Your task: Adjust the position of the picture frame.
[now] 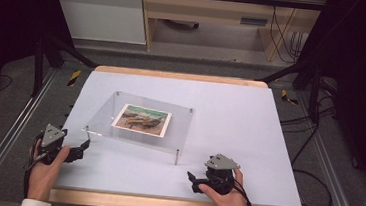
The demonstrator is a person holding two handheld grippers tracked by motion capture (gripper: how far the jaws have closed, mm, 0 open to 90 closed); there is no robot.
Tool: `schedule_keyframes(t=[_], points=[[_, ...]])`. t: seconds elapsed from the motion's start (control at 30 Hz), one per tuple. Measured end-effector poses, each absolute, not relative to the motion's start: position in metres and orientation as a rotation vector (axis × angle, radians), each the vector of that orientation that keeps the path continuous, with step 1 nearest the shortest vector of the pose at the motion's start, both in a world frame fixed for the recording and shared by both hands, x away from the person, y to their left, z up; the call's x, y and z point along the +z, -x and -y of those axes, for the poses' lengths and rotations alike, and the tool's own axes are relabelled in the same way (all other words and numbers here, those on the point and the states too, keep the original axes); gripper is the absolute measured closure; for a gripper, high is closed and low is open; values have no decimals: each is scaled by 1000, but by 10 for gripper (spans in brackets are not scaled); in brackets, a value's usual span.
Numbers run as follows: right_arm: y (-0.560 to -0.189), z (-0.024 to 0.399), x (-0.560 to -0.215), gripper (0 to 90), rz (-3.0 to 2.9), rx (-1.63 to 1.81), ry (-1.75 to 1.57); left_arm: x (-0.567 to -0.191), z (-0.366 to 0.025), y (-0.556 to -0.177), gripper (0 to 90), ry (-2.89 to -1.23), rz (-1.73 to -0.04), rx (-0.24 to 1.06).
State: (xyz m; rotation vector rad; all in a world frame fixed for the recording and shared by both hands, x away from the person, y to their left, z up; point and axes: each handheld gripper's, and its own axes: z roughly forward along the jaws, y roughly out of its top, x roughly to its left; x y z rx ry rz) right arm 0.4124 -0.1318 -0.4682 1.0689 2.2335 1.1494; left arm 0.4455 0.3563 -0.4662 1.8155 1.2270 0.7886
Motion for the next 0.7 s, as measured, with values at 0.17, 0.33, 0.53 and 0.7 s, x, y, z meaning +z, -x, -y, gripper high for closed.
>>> schedule_keyframes(t=[0.17, 0.33, 0.53, 0.7], points=[[-411, 114, -470, 139, -2283, 1141, -1028, -467, -355, -446, 72, -1849, -1220, 842], [-405, 94, -473, 200, -2260, 1138, -984, -467, -361, -446, 71, -1814, -1213, 900], [-406, 85, -478, 288, -2249, 1187, -1002, -468, -364, -447, 62, -1782, -1229, 851], [-412, 79, -480, 321, -2228, 1246, -1028, -467, -362, -447, 57, -1771, -1230, 829]])
